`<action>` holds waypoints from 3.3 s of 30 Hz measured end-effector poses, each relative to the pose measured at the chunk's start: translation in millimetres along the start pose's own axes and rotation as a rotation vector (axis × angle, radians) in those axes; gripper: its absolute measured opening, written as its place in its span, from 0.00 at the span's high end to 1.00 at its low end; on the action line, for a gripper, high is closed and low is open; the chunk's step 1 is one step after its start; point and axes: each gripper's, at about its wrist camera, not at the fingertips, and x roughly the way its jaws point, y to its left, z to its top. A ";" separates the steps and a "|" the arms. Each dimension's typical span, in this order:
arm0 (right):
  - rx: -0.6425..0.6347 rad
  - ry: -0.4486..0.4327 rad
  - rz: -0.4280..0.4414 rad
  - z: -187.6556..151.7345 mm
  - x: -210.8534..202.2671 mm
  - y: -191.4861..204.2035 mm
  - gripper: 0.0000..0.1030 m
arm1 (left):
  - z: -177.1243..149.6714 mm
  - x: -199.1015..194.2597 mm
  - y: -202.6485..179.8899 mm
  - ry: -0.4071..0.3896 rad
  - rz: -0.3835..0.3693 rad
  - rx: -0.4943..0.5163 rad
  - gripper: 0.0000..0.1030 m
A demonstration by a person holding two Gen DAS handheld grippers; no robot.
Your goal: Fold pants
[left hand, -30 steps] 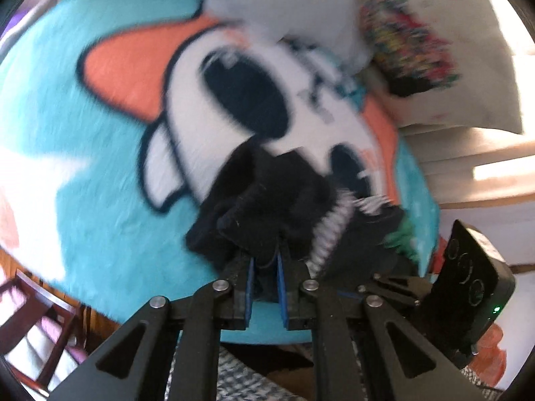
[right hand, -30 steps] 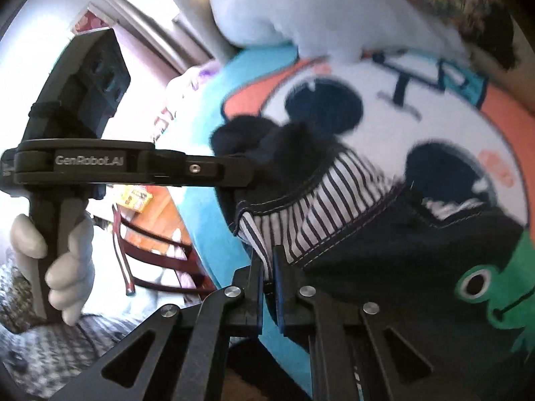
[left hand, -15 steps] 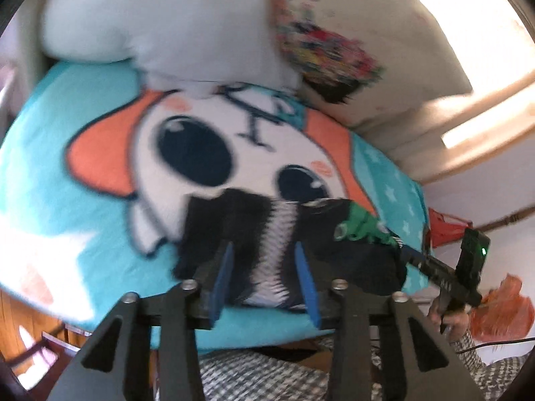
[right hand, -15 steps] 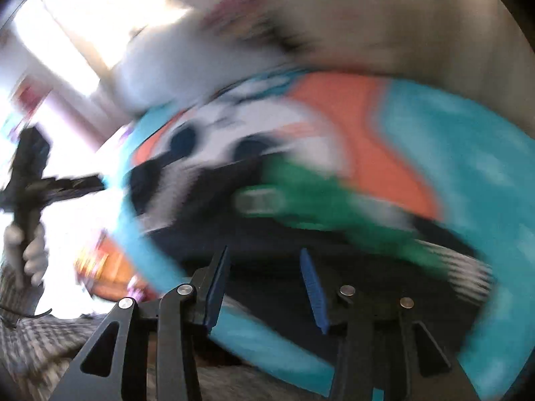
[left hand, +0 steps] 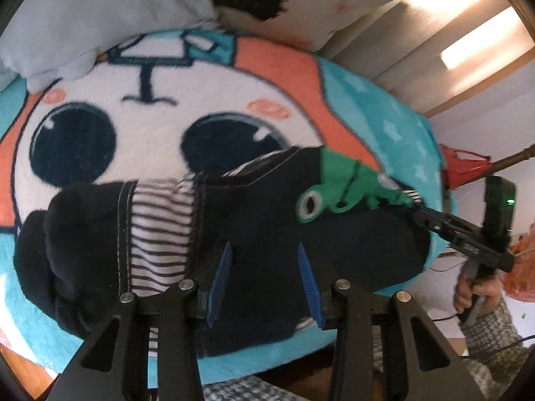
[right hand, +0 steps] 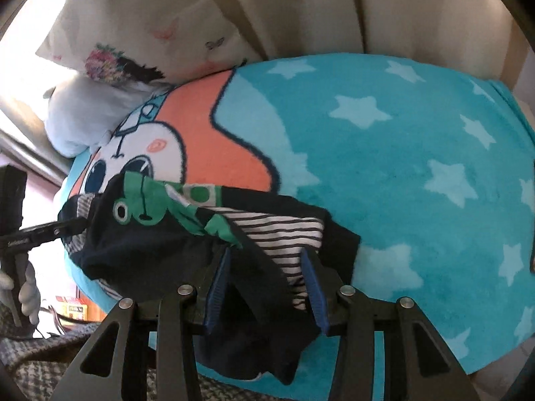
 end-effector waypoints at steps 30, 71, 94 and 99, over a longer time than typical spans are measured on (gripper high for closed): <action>-0.021 -0.130 -0.007 17.2 -42.2 28.1 0.67 | 10.1 5.3 -27.0 -0.030 0.012 0.061 0.57; 0.352 -0.100 0.170 -4.3 -7.5 -59.0 0.83 | 3.8 -20.0 -2.9 -0.084 0.022 -0.098 0.57; 0.475 -0.211 0.156 -50.7 -33.6 -90.7 0.40 | 81.4 63.7 -189.5 0.131 -0.151 0.395 0.50; 0.397 -0.183 0.147 -62.9 -24.2 -65.7 0.40 | 96.9 107.9 -220.8 0.234 -0.221 0.406 0.50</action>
